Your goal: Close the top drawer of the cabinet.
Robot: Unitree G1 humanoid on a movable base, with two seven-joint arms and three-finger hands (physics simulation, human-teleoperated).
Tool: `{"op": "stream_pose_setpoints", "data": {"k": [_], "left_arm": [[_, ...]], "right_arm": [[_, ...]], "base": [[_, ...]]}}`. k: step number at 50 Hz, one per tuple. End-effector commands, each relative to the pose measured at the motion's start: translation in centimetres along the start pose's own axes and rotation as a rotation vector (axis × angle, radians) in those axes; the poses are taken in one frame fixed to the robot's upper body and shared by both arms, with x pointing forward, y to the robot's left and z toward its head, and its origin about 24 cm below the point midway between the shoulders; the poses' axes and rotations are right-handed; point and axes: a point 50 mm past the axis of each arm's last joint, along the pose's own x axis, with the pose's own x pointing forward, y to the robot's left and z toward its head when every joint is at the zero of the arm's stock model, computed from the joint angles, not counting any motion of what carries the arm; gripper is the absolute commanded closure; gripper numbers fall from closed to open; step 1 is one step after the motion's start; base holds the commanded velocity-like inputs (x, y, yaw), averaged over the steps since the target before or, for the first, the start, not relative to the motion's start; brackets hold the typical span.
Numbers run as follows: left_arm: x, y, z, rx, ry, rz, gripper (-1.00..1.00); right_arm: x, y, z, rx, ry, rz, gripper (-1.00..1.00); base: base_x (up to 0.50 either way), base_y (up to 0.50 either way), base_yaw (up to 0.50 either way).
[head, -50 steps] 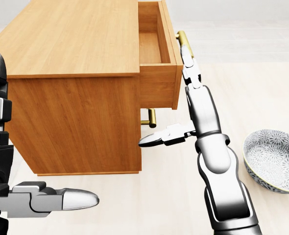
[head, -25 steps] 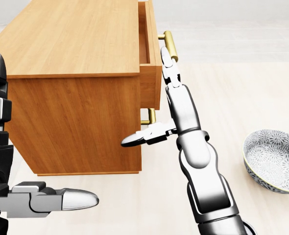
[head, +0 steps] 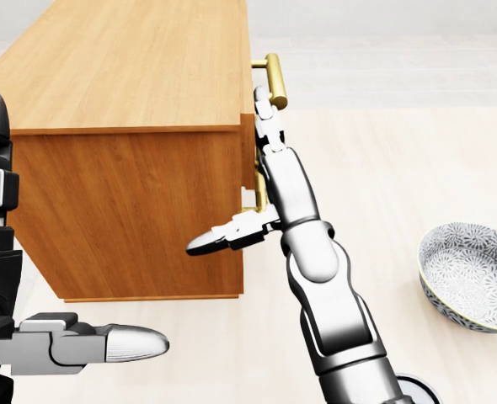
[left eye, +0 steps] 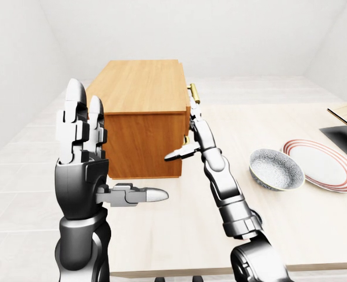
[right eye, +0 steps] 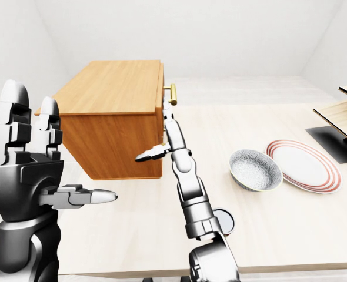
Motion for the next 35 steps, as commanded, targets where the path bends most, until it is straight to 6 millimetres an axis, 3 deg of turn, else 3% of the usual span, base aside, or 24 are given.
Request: {"op": "stream_pose_setpoints", "data": {"k": [1,18,30,35], "left_arm": [[0.0,0.0,0.0,-0.002,-0.001,0.000,-1.00],[0.1,0.0,0.1,-0.004,-0.007,0.000,-1.00],[0.0,0.0,0.1,-0.004,-0.007,0.000,-1.00],[0.1,0.0,0.2,-0.001,-0.011,0.005,-1.00]], "right_arm": [[0.0,5.3,-1.1,-0.005,0.059,0.253,-1.00],[0.5,7.2,-0.4,0.005,0.055,0.328,-1.00],[0.5,7.2,-0.4,0.005,0.052,0.329,-1.00],[0.7,5.8,-0.3,-0.006,0.051,0.293,-1.00]], "base": [[0.00,0.00,0.00],[0.00,0.00,0.00],[0.00,0.00,0.00],[0.00,0.00,0.00]]}}
